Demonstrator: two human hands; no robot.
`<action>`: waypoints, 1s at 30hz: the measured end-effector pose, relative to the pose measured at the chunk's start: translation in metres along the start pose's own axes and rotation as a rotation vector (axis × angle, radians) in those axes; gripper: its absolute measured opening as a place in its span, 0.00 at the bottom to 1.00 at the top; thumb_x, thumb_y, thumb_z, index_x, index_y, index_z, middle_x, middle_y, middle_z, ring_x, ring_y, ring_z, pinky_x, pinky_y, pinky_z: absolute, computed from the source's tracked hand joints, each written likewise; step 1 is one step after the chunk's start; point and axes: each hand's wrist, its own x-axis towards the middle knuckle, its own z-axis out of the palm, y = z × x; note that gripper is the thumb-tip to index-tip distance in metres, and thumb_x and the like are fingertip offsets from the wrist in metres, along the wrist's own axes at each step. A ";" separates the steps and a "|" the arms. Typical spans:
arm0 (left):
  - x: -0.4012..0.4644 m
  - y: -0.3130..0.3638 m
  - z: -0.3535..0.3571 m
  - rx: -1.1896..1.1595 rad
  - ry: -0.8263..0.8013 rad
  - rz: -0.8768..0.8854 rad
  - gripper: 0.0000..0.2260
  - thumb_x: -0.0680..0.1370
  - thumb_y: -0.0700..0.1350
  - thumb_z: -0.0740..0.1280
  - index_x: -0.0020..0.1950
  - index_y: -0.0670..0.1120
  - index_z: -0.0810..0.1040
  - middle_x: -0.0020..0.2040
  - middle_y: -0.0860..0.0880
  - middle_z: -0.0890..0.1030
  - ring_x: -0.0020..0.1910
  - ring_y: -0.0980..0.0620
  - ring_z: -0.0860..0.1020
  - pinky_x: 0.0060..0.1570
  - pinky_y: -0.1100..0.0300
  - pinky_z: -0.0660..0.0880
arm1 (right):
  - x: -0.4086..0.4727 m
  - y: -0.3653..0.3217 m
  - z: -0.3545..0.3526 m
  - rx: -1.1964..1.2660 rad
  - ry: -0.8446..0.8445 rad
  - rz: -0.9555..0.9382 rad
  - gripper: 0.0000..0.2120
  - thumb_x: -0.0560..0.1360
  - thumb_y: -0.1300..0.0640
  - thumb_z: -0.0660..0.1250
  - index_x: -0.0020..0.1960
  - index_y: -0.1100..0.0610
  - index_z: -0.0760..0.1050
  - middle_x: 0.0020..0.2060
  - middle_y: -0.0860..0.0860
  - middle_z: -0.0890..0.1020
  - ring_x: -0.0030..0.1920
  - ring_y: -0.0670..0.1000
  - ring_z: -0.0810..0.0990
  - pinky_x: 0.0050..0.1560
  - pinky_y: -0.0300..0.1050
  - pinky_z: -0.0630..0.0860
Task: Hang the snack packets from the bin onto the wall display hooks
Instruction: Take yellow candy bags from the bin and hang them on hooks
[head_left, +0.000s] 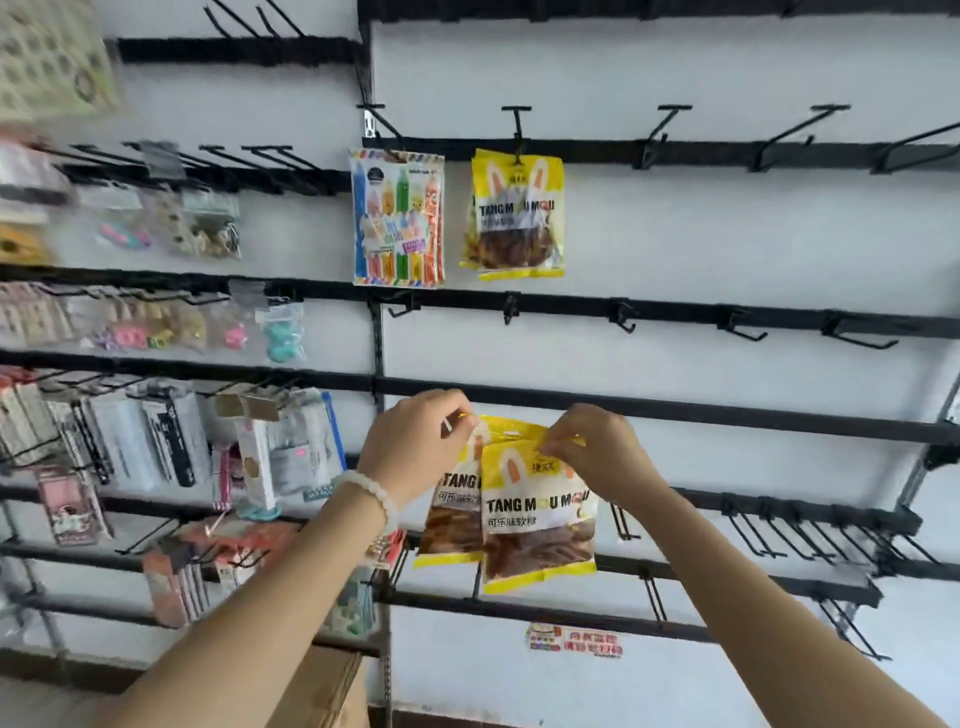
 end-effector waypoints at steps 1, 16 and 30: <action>0.007 -0.006 -0.003 -0.008 -0.001 -0.003 0.06 0.77 0.50 0.63 0.43 0.50 0.76 0.35 0.57 0.75 0.36 0.54 0.75 0.36 0.60 0.70 | 0.010 -0.005 0.001 -0.014 0.023 -0.009 0.03 0.71 0.59 0.70 0.42 0.57 0.83 0.37 0.42 0.76 0.38 0.41 0.74 0.38 0.26 0.67; 0.138 -0.076 -0.037 -0.041 -0.058 0.142 0.08 0.75 0.51 0.67 0.52 0.53 0.80 0.41 0.53 0.80 0.43 0.53 0.78 0.49 0.55 0.74 | 0.137 -0.049 0.008 -0.106 0.263 -0.030 0.03 0.71 0.58 0.70 0.42 0.57 0.80 0.42 0.49 0.78 0.43 0.48 0.75 0.38 0.34 0.67; 0.222 -0.060 -0.011 -0.183 -0.131 0.103 0.03 0.75 0.50 0.67 0.43 0.54 0.80 0.29 0.54 0.75 0.28 0.55 0.73 0.31 0.61 0.68 | 0.199 -0.019 -0.043 -0.170 0.164 -0.130 0.02 0.72 0.56 0.70 0.43 0.54 0.80 0.40 0.42 0.75 0.45 0.47 0.75 0.42 0.37 0.67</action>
